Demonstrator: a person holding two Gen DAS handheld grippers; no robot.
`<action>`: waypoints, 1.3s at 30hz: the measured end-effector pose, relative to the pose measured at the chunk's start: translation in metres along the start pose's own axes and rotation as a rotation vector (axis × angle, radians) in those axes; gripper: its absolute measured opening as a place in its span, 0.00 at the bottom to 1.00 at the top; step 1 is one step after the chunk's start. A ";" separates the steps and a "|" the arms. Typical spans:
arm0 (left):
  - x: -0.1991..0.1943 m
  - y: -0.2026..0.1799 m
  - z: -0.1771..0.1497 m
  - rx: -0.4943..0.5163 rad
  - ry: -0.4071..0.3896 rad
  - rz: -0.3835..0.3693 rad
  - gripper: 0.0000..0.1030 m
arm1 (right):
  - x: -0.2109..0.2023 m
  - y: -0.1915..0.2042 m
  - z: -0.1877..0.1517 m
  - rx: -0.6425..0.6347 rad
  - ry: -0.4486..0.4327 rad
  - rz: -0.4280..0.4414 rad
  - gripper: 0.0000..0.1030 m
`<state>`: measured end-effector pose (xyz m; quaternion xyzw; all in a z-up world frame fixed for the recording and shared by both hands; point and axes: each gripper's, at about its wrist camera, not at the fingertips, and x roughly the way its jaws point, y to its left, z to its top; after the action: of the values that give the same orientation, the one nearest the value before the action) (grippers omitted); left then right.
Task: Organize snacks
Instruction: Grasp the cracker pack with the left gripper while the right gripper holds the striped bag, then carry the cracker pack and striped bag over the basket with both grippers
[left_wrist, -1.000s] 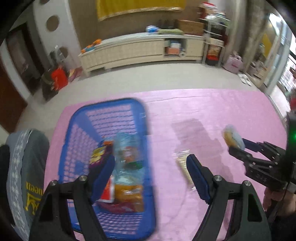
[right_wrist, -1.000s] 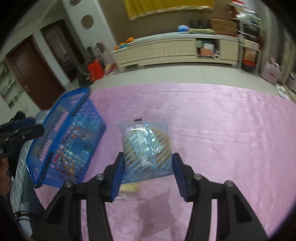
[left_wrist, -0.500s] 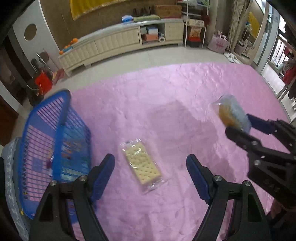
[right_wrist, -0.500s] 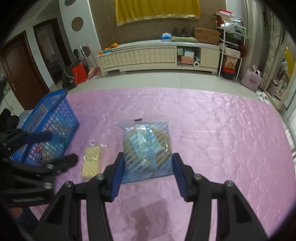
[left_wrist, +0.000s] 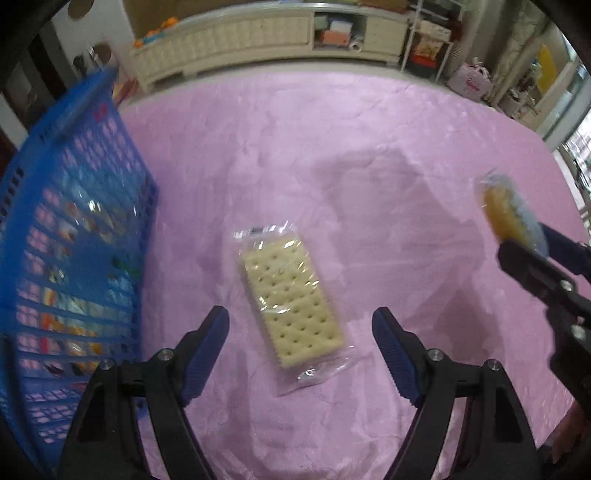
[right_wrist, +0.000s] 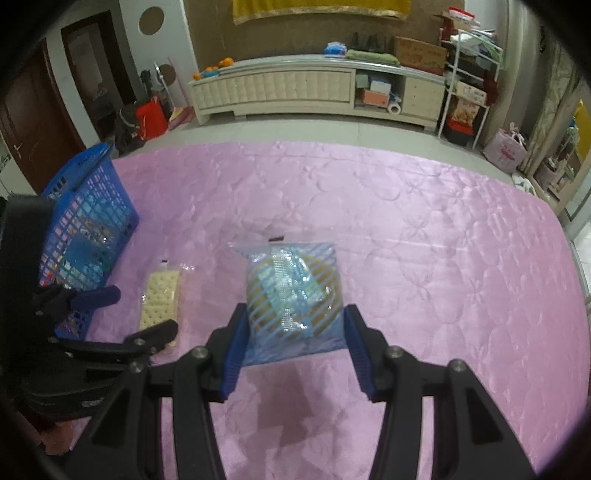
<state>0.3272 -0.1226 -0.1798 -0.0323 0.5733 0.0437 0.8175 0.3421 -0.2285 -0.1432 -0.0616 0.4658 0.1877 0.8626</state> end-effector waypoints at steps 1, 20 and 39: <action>0.004 0.001 0.000 -0.014 0.008 -0.005 0.76 | 0.002 0.003 0.001 -0.013 0.002 0.000 0.54; 0.028 -0.010 -0.005 -0.020 -0.008 0.001 0.45 | 0.024 0.029 -0.001 -0.082 0.062 -0.008 0.54; -0.092 0.005 -0.045 0.038 -0.216 -0.199 0.45 | -0.082 0.049 -0.003 -0.038 -0.080 -0.094 0.54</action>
<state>0.2532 -0.1255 -0.1087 -0.0686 0.4768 -0.0452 0.8752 0.2811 -0.2061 -0.0740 -0.0920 0.4238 0.1582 0.8871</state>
